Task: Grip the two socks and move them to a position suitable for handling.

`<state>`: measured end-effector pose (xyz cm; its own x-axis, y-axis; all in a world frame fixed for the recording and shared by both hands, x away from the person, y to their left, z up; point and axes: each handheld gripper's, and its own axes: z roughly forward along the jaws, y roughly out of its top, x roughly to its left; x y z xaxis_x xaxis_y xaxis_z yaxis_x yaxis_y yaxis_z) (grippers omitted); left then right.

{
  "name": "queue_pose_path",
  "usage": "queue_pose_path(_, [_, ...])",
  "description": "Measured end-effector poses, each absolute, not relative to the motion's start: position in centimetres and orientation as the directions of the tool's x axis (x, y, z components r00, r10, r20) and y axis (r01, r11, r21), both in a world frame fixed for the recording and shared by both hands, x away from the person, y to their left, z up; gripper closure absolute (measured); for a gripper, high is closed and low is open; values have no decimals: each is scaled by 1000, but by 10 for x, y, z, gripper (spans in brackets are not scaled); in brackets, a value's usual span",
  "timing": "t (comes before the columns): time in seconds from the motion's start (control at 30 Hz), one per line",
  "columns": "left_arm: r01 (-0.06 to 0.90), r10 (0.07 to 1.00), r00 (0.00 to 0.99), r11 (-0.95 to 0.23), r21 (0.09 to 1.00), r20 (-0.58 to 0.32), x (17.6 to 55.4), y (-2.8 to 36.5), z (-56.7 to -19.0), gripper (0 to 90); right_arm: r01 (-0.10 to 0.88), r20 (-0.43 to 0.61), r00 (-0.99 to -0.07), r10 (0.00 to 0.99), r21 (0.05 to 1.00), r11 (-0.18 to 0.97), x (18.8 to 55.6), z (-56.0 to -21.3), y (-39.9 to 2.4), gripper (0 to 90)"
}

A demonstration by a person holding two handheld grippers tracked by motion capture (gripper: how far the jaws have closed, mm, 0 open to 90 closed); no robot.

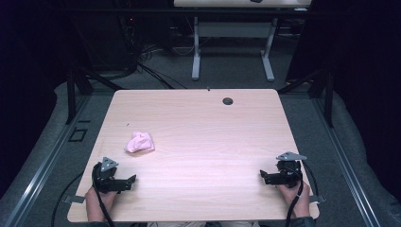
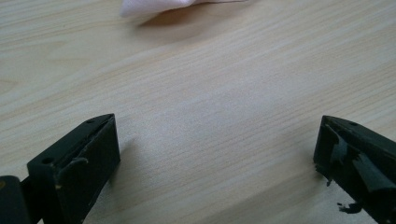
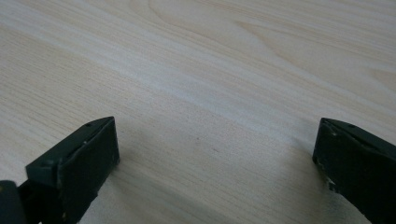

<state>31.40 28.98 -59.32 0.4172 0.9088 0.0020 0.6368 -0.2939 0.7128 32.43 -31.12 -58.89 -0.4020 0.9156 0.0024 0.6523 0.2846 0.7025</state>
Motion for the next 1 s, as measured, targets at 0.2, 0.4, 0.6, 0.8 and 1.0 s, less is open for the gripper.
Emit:
queue_pose_path(0.2, [637,909,417,-294,713,2,314,290,-593,2,652,7,-399,917,705,278,324,-589,-311,0])
queue_pose_path(0.4, [636,909,417,-293,714,1,314,290,-593,2,652,7,-398,918,706,277,324,-589,-311,0])
queue_pose_path(0.6, [637,909,417,-293,713,1,314,290,-593,1,651,8,-397,918,707,276,323,-589,-311,0])
queue_pose_path(0.8, [640,912,411,-291,711,3,314,290,-593,2,651,8,-398,917,707,277,323,-589,-311,0])
queue_pose_path(1.0, [669,918,396,-284,687,-5,317,292,-589,0,651,8,-395,919,708,274,323,-590,-311,0])
